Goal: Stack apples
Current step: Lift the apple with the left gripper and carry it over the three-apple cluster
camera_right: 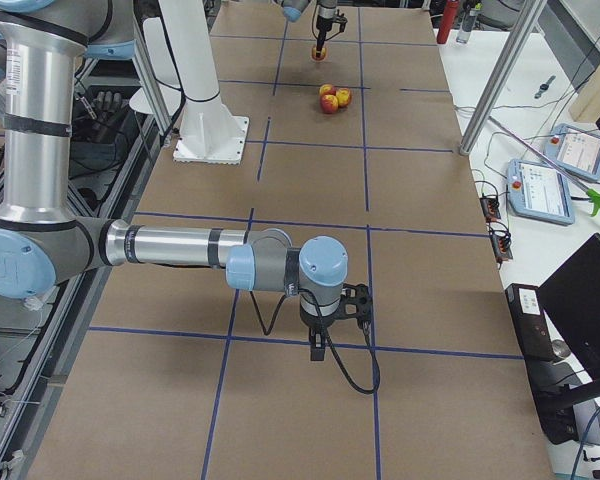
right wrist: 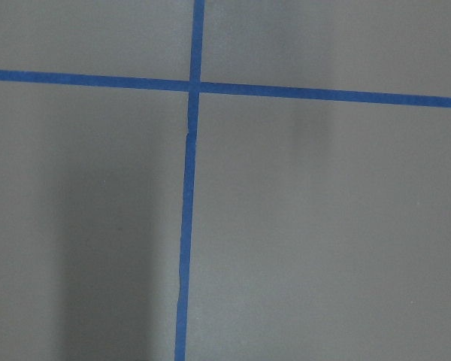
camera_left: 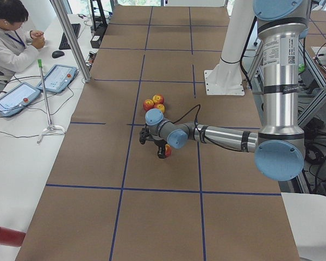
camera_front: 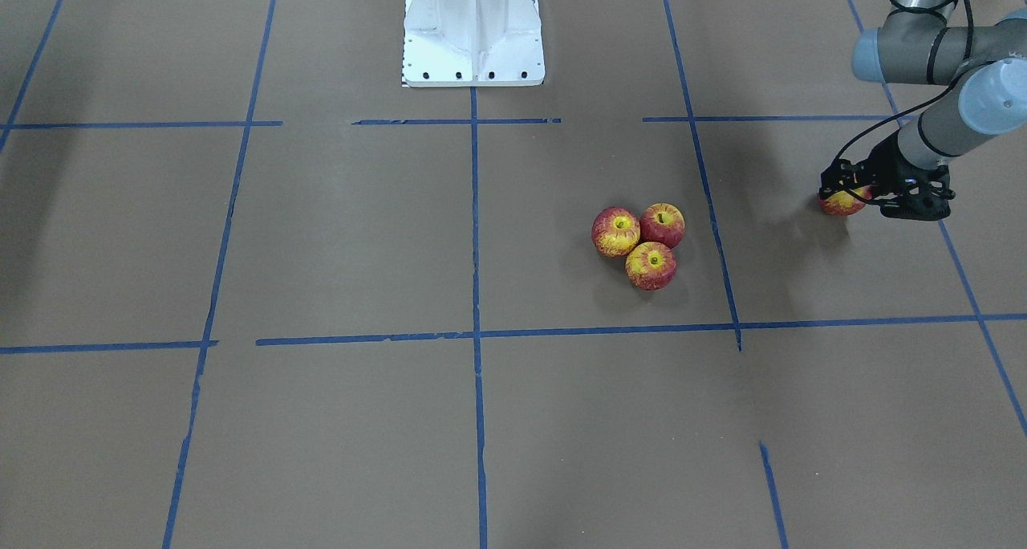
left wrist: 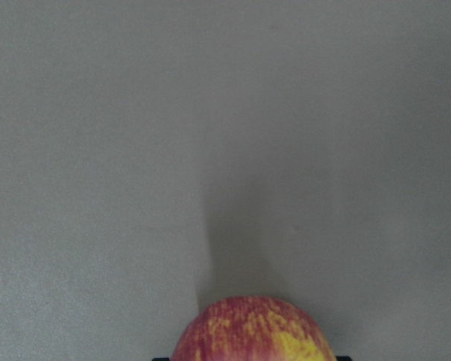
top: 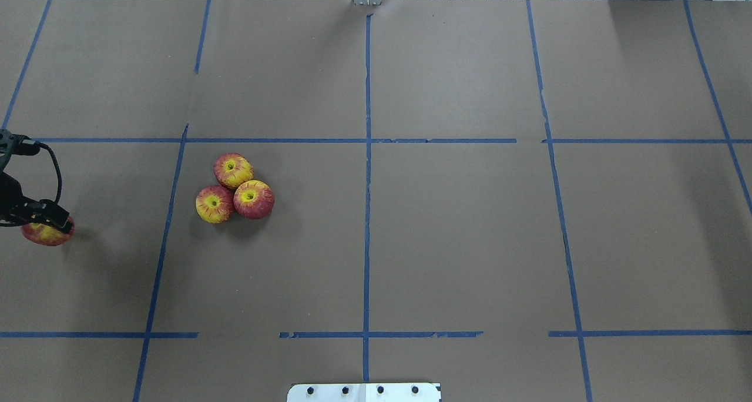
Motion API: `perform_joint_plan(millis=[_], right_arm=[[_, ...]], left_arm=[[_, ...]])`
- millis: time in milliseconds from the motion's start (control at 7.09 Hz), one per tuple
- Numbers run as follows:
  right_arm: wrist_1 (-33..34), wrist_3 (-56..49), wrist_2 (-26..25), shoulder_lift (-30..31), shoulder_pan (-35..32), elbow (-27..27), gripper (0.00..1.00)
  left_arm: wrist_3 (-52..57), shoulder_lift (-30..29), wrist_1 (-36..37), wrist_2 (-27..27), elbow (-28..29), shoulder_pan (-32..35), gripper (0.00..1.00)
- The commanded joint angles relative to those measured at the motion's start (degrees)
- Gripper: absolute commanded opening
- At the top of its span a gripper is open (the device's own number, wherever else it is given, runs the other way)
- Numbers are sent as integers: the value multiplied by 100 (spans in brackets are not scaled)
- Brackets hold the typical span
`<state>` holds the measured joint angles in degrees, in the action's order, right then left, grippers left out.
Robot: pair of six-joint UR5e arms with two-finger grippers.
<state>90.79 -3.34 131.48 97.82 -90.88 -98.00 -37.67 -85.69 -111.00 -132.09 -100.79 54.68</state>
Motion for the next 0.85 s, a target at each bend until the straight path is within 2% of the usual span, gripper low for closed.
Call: perform_joint_plan(millis=[0, 141, 282, 564, 705], right_arm=[[0, 0, 0, 0, 0, 0, 100], [0, 0, 0, 0, 0, 0, 100], [0, 0, 0, 0, 0, 0, 100], [0, 0, 0, 0, 0, 0, 100], [0, 0, 0, 0, 0, 0, 100]], left_arm=[[-1175, -1195, 1354, -89, -652, -1, 0], [-1625, -2031, 1945, -71, -539, -27, 0], [-2108, -2413, 2082, -54, -555, -80, 0], [-2692, -2881, 2083, -1, -189, -526, 0], [-2754, -2978, 2074, 374, -47, -676, 0]])
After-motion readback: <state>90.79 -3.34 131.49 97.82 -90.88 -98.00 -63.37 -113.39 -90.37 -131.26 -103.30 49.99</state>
